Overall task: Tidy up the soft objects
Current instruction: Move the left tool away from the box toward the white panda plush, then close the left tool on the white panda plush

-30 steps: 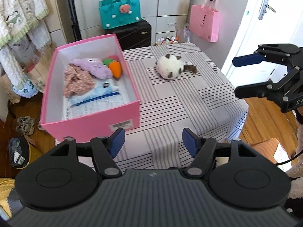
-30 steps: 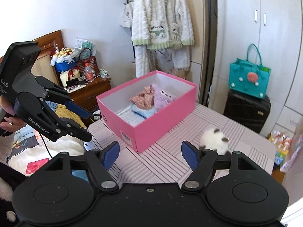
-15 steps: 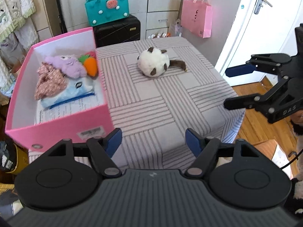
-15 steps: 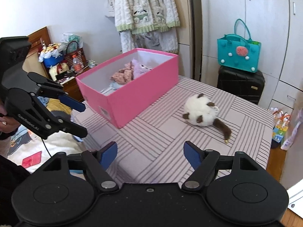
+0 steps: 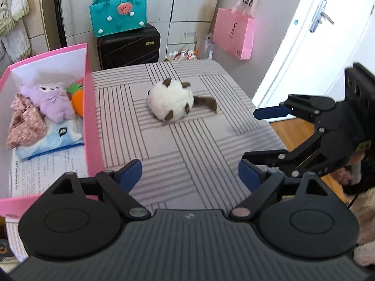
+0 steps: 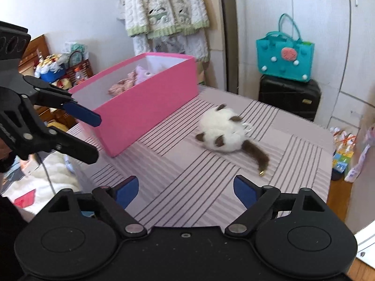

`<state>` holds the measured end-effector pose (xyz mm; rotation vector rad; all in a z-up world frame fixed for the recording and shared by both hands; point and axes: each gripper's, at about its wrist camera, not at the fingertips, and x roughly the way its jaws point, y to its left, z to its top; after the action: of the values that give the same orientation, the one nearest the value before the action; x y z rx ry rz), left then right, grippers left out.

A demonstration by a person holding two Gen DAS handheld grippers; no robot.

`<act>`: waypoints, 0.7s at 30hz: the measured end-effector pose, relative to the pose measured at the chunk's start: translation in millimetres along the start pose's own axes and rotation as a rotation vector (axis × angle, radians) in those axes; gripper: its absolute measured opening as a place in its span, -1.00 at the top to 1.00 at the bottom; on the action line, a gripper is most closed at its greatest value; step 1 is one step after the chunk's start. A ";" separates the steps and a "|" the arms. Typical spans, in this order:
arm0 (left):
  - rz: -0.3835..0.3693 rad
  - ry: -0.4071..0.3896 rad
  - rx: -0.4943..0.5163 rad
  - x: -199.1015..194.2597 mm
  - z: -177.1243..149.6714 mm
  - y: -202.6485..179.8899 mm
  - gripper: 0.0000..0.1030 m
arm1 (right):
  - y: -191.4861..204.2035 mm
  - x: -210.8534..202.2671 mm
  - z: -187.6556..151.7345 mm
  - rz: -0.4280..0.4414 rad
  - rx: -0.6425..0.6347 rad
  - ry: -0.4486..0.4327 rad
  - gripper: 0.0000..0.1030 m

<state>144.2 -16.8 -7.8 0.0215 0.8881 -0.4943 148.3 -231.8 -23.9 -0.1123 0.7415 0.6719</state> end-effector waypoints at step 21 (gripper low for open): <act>0.112 -0.197 -0.058 102.2 43.2 12.3 -0.89 | -39.1 87.0 9.4 -0.098 -0.184 -0.106 -0.78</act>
<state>235.2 -56.7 -58.9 -0.0298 0.7040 -0.3594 224.4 -213.8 -79.3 -0.2774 0.5685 0.6468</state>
